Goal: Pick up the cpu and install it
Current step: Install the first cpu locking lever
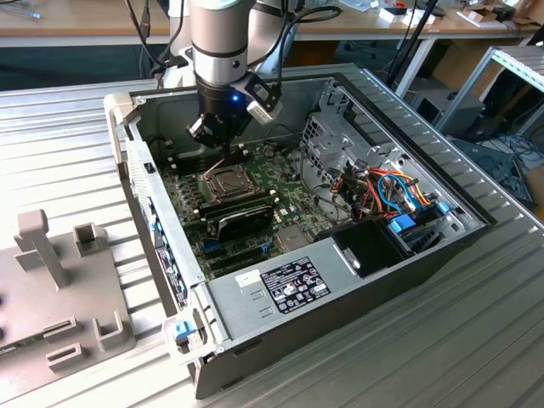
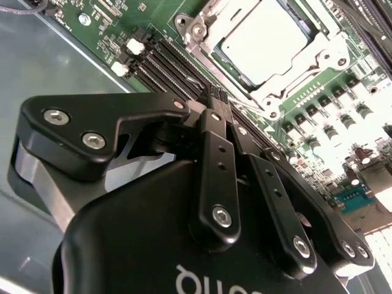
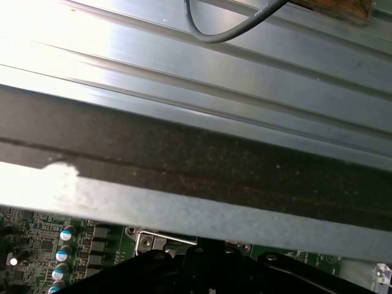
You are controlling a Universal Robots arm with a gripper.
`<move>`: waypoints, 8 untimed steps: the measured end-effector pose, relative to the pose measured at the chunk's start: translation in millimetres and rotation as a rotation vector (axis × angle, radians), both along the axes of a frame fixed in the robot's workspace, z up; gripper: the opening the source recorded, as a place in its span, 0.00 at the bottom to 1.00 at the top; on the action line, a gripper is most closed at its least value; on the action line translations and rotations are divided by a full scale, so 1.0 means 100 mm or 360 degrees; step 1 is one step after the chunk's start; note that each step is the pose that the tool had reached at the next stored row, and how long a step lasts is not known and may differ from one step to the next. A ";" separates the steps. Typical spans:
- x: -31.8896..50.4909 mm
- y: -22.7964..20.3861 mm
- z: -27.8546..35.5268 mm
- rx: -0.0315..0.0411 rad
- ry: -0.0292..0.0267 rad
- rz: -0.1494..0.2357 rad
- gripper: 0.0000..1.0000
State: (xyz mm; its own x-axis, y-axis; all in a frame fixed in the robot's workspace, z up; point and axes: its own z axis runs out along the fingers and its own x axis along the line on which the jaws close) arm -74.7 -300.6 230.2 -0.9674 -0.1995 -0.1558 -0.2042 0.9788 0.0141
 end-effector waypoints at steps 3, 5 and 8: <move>0.037 0.000 -0.027 0.0000 0.00001 0.0000 0.11; 0.056 0.000 -0.048 0.0000 -0.00001 0.0000 0.11; 0.075 0.000 -0.084 0.0000 -0.00001 0.0000 0.11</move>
